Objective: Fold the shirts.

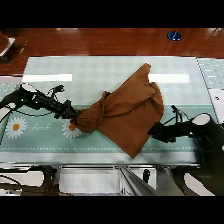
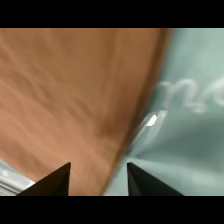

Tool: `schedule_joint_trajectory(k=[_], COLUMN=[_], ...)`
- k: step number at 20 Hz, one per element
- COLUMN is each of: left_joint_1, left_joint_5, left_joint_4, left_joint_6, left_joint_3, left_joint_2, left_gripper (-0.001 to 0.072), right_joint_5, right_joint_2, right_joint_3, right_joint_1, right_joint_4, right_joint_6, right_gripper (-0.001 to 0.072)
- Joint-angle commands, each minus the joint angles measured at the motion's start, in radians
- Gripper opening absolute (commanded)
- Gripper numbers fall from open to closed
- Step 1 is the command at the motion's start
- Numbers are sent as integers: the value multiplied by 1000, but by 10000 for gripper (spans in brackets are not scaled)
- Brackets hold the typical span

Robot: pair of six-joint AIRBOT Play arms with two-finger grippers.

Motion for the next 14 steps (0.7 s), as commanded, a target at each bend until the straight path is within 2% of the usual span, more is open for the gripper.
schedule_joint_trajectory(k=[1, 3, 6, 7, 8, 12, 14], left_joint_1=[-1, -1, 0, 0, -1, 2, 20], left_joint_5=[4, 8, 12, 11, 11, -7, -27], left_joint_4=[-2, -11, -87, -124, -161, -251, -327], left_joint_6=[0, 0, 13, 16, 16, 14, 14], left_joint_3=[2, 2, 16, 32, 50, 114, 177], left_joint_2=[0, 0, 0, 1, 2, 27, 72], left_gripper=[19, 19, 19, 19, 19, 19, 19], right_joint_5=[-71, -101, -73, -65, -80, -35, 27], right_joint_2=[-113, -168, -216, -226, -233, -230, -179], right_joint_3=[51, 123, 264, 314, 345, 428, 554], right_joint_1=[90, 145, 198, 213, 228, 237, 209], right_joint_4=[69, 91, 87, 71, 51, 12, -50], right_joint_6=[-15, -16, -54, -61, -56, -49, -19], right_gripper=[414, 406, 345, 112, 21, 20, 20])
